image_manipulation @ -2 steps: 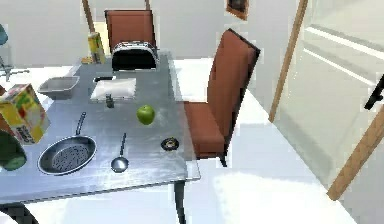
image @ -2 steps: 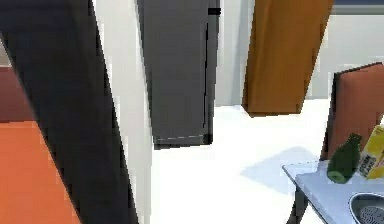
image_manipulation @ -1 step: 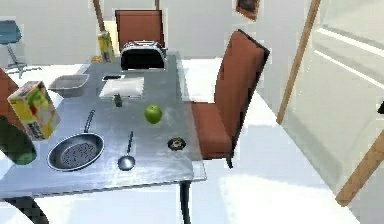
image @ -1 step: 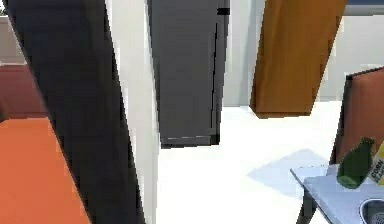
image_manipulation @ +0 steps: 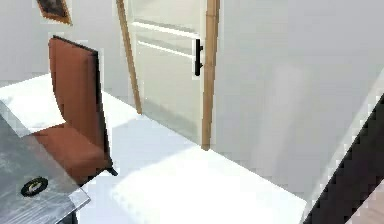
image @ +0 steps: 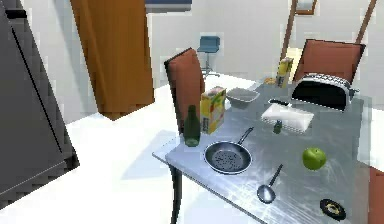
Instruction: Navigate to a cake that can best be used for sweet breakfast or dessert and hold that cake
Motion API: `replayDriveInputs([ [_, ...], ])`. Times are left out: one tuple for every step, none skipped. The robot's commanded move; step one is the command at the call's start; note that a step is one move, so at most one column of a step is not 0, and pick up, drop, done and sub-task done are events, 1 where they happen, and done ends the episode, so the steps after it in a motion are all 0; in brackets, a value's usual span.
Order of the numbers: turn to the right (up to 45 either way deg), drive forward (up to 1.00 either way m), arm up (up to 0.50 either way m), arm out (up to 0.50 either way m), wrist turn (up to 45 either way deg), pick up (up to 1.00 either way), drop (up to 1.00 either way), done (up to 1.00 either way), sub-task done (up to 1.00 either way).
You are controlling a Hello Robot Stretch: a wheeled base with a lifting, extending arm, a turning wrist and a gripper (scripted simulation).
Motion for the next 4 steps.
replayDriveInputs([
  [27.0,0.0,0.0,0.0,0.0,0.0,0.0,0.0,0.0],
  [0.0,0.25,0.0,0.0,0.0,0.0,0.0,0.0,0.0],
  [-45.0,0.0,0.0,0.0,0.0,0.0,0.0,0.0,0.0],
  [-18.0,0.0,0.0,0.0,0.0,0.0,0.0,0.0,0.0],
])
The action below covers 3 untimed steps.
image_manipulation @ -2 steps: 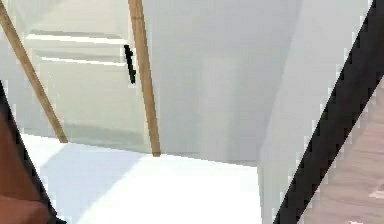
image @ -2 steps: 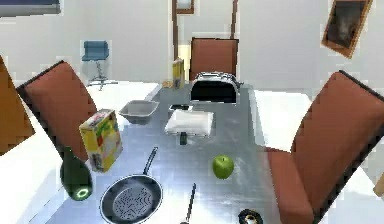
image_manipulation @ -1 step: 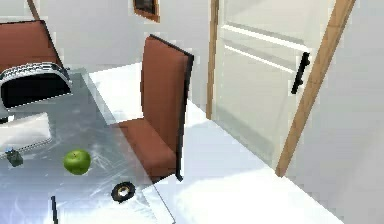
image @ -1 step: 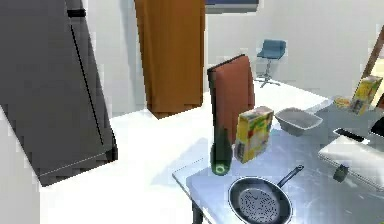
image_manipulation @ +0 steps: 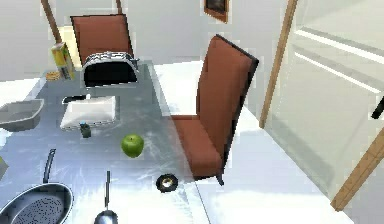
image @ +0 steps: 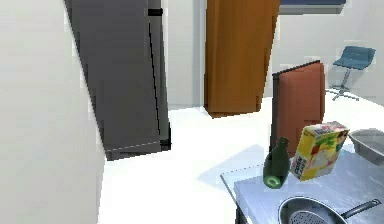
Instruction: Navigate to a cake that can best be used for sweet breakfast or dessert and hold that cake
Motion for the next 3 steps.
replayDriveInputs([
  [0.0,0.0,0.5,0.0,0.0,0.0,0.0,0.0,0.0],
  [0.0,0.0,0.28,0.0,0.0,0.0,0.0,0.0,0.0],
  [0.0,0.0,0.0,0.22,0.0,0.0,0.0,0.0,0.0],
])
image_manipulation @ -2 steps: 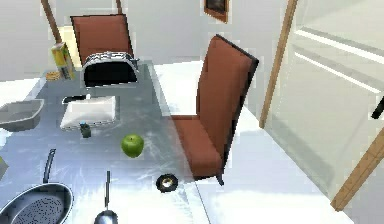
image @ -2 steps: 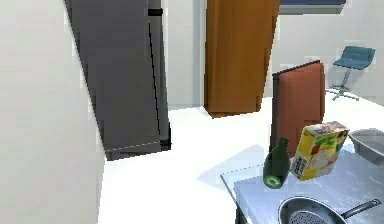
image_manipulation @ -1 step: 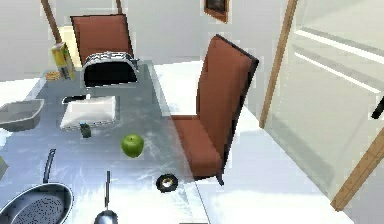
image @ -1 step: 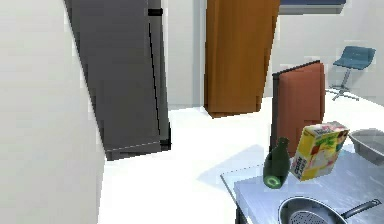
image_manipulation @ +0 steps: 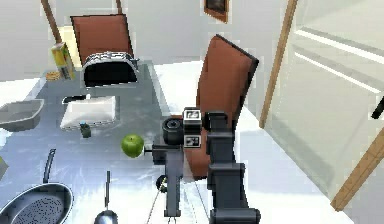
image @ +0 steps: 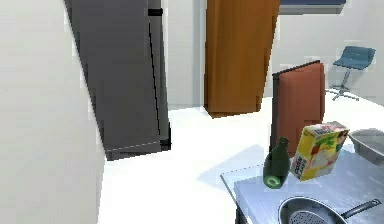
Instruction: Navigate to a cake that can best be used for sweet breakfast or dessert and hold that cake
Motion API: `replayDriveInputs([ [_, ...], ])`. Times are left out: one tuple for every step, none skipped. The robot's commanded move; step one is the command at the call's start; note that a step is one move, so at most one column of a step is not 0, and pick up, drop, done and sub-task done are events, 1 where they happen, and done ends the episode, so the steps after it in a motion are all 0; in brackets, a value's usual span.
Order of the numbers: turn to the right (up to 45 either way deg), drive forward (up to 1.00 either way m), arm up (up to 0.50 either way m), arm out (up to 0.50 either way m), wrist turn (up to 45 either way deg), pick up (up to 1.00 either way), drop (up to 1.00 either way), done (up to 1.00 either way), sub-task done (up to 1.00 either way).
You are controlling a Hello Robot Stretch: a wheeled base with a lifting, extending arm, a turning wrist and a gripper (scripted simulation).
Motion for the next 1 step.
replayDriveInputs([
  [0.0,0.0,0.0,0.0,45.0,0.0,0.0,0.0,0.0],
])
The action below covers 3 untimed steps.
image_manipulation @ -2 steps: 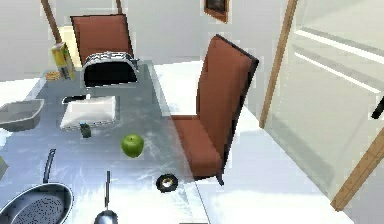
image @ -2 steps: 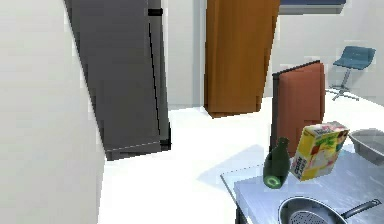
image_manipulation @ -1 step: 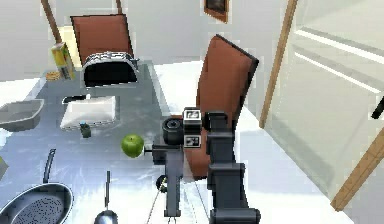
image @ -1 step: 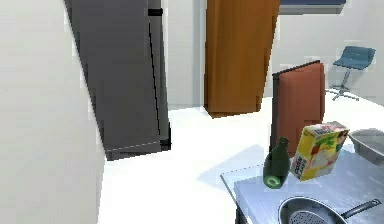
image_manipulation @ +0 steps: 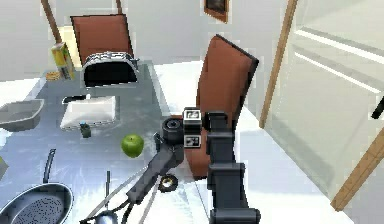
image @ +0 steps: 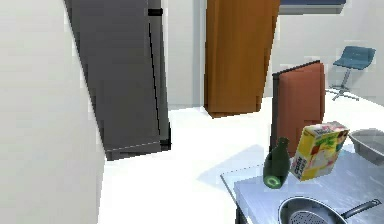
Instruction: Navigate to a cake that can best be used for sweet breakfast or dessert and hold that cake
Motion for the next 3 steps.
replayDriveInputs([
  [0.0,0.0,0.0,0.0,45.0,0.0,0.0,0.0,0.0],
  [0.0,0.0,0.0,0.0,45.0,0.0,0.0,0.0,0.0],
  [0.0,0.0,0.0,0.0,24.0,0.0,0.0,0.0,0.0],
])
